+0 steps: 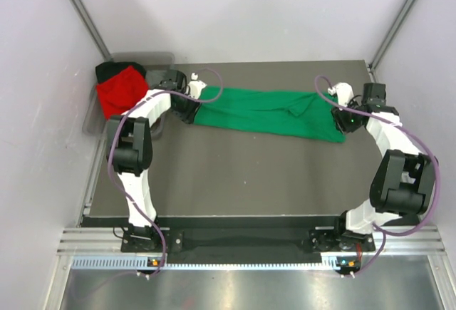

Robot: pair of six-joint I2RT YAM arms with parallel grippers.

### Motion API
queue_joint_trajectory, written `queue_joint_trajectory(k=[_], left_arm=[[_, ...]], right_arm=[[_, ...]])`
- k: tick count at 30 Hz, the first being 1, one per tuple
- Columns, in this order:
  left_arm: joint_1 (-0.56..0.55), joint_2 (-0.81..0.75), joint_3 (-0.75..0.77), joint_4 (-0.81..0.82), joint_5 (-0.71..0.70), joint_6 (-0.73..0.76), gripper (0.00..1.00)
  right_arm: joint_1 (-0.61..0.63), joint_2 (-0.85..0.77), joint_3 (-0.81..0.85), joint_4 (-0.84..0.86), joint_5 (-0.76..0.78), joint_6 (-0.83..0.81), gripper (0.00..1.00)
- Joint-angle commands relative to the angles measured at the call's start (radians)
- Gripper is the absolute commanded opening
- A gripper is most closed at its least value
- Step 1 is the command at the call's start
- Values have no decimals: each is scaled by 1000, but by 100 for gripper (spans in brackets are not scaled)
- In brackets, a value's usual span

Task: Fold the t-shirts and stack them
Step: Fold the tshirt

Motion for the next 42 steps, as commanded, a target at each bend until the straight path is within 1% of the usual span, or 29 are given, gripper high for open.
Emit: queue_joint_trajectory(k=[1, 9, 16, 18, 19, 20, 22, 23, 24, 25, 26, 27, 28, 31, 33, 37, 42], left_arm=[[-1, 35, 58, -30, 31, 21, 51], [1, 87, 78, -10, 27, 10, 50], [1, 117, 83, 3, 28, -5, 49], [1, 128, 90, 8, 30, -11, 46], [1, 136, 94, 0, 33, -13, 41], [1, 140, 101, -3, 36, -16, 39], [1, 144, 100, -10, 40, -17, 32], [1, 142, 92, -10, 39, -22, 24], [1, 141, 91, -10, 37, -20, 19], [1, 136, 86, -10, 34, -20, 15], [1, 136, 77, -10, 33, -20, 7], [1, 128, 72, -12, 30, -19, 2], [1, 127, 63, -10, 21, -20, 0], [1, 105, 42, -10, 17, -14, 0], [1, 81, 29, -13, 20, -16, 0], [1, 19, -23, -21, 27, -19, 0], [-1, -95, -139, -27, 42, -20, 0]], right_arm=[[-22, 30, 5, -34, -19, -28, 41], [-78, 122, 2, -52, -28, -39, 42], [-106, 188, 11, -69, -80, -51, 42], [-106, 206, 25, -83, -89, -56, 42], [-108, 215, 31, -89, -91, -54, 42], [-106, 237, 40, -99, -92, -57, 42], [-106, 254, 45, -100, -92, -62, 41], [-108, 267, 46, -98, -91, -60, 40], [-109, 274, 51, -92, -91, -59, 38], [-109, 286, 52, -93, -91, -57, 30], [-111, 291, 57, -90, -89, -54, 25], [-111, 297, 57, -86, -88, -47, 17], [-112, 304, 57, -87, -88, -42, 13], [-122, 295, 45, -75, -85, -42, 4], [-128, 284, 36, -77, -77, -43, 2], [-148, 225, -3, -80, -49, -74, 1], [-192, 168, -49, -110, -23, -134, 1]])
